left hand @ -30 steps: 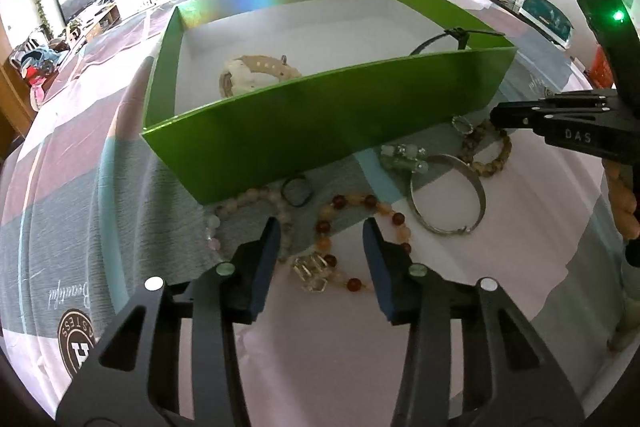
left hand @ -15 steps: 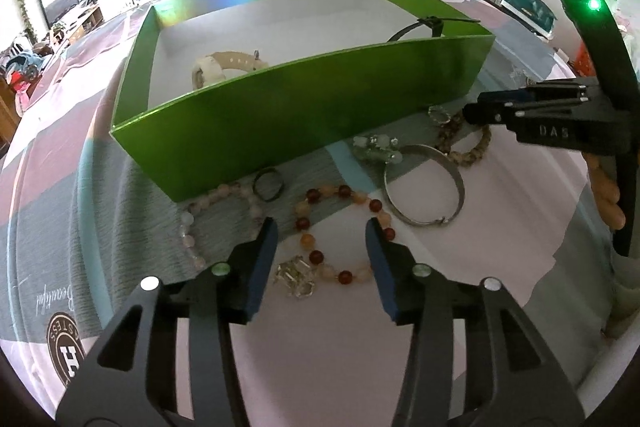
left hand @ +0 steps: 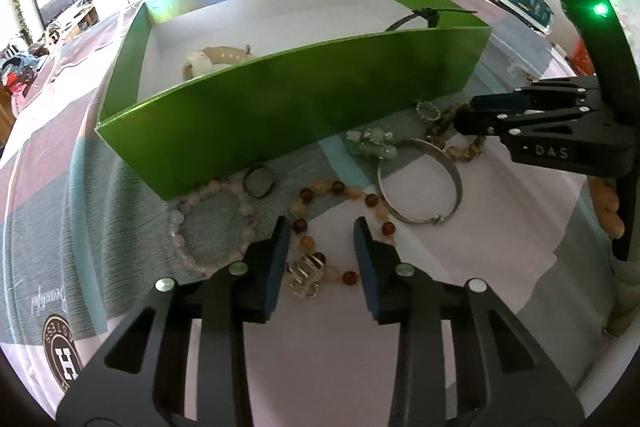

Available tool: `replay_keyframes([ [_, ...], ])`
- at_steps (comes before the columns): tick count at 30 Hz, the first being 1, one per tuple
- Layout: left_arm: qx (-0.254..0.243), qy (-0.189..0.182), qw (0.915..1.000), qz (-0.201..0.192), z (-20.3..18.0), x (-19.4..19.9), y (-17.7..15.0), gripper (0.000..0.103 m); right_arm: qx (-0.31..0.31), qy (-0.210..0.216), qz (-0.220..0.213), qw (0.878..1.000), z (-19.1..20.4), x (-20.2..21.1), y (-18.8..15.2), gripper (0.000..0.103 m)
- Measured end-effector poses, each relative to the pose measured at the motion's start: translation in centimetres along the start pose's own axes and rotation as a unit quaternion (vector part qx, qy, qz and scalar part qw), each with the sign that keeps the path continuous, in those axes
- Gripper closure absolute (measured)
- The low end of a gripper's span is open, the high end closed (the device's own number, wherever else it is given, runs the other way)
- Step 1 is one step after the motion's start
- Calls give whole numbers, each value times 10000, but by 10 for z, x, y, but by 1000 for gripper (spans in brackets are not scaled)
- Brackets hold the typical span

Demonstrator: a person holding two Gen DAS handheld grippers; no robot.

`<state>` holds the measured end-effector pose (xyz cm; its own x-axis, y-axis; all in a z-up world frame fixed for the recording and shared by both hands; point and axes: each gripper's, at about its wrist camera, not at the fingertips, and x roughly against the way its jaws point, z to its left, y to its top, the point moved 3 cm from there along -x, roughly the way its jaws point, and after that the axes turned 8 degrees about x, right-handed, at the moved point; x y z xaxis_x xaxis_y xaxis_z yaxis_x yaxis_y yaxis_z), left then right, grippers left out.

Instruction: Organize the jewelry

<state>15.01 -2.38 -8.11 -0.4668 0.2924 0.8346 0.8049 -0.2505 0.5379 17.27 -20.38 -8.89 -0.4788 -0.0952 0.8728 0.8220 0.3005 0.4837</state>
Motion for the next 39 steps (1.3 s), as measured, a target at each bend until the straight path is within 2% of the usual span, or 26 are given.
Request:
replay_keyframes([
  [7,-49,177,9998,-64,-2,-1,1,67,-31,-33,9,10000,-1,-1,0,70],
  [9,-39,215,9997,-75,-1,-2,2,61,-1,-80,3,10000,0,0,-1,69],
  [11,-7,252,9996,-87,1,-2,3,61,19,-96,2,10000,0,-1,0,69],
  [15,8,250,9996,-102,1,-2,3,72,117,-192,-13,9997,3,1,-1,69],
  [19,36,249,9996,-106,2,-2,3,76,178,-227,-24,9996,7,2,-1,69],
  [31,43,273,9996,-113,3,-1,4,75,218,-269,-39,9994,10,4,-2,69],
  [33,41,276,9995,-114,4,-1,4,75,275,-299,-60,9992,12,4,-2,72],
  [35,42,276,9995,-115,4,-1,4,75,351,-222,-70,9991,17,5,-3,89],
  [36,42,274,9996,-114,3,-1,4,75,435,-189,-61,9989,21,5,-4,93],
  [39,42,273,9996,-115,3,-1,4,76,615,-272,-79,9977,29,7,-6,94],
])
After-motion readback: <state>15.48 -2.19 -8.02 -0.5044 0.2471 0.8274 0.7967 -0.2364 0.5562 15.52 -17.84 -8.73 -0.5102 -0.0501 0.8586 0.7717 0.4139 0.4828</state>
